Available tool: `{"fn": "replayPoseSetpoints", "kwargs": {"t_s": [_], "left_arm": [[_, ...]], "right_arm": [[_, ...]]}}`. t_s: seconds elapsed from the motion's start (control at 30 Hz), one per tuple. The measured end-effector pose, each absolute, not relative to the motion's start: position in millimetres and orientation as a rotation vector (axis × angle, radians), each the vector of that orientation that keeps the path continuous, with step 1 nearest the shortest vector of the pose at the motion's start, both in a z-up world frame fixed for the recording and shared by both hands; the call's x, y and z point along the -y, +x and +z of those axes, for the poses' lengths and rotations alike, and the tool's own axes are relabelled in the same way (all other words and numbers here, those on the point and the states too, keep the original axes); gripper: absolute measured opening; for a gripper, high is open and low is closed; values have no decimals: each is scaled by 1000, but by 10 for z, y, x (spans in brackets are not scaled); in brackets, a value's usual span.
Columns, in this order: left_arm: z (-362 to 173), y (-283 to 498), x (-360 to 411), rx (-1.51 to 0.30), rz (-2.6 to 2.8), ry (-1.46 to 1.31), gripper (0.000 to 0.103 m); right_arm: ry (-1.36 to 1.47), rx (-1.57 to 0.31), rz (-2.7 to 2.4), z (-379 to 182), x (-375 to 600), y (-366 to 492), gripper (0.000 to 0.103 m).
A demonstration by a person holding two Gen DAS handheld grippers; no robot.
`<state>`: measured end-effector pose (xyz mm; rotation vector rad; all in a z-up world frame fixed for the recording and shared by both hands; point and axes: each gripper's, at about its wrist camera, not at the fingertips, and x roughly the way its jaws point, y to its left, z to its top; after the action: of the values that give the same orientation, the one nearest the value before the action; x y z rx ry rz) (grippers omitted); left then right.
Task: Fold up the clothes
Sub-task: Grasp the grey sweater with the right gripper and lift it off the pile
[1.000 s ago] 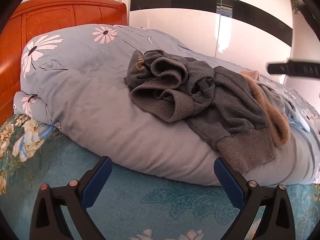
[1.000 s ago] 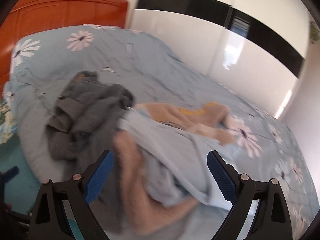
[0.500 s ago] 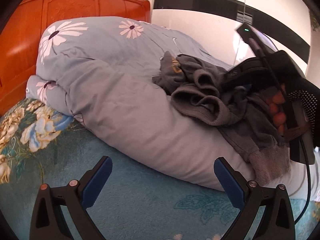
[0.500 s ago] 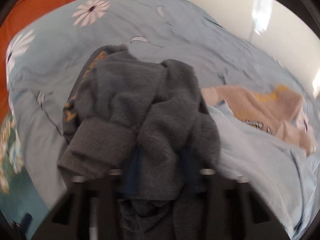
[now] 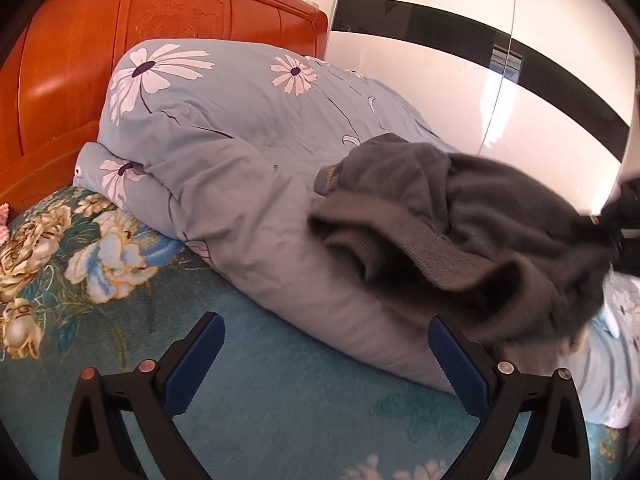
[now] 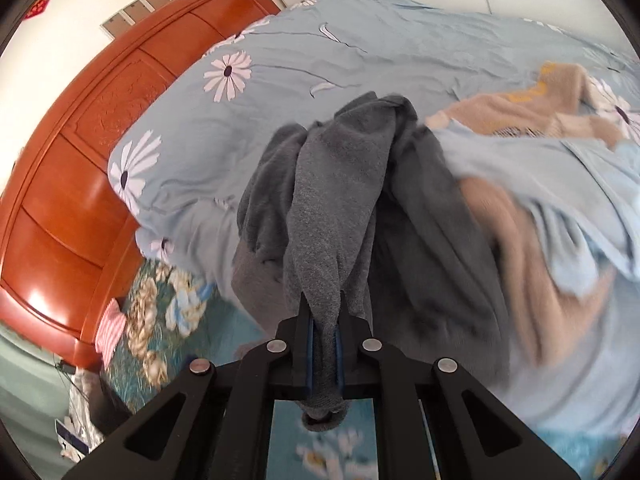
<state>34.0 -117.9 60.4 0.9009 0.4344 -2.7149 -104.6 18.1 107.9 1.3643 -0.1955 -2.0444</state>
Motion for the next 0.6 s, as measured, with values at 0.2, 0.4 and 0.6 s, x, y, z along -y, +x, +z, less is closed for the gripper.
{"fn": "replayPoseSetpoints", "kwargs": {"t_s": [0.2, 0.4, 0.6], "left_arm": [[868, 797, 1293, -396, -2715, 1042, 103], [1140, 1382, 1386, -332, -2690, 1131, 103], [1590, 2001, 1805, -304, -2661, 1051, 103]], "right_arm": [[1472, 239, -2085, 1164, -650, -417, 8], [1530, 302, -2032, 1086, -670, 307, 8], [1524, 303, -1901, 1092, -80, 1040, 8]]}}
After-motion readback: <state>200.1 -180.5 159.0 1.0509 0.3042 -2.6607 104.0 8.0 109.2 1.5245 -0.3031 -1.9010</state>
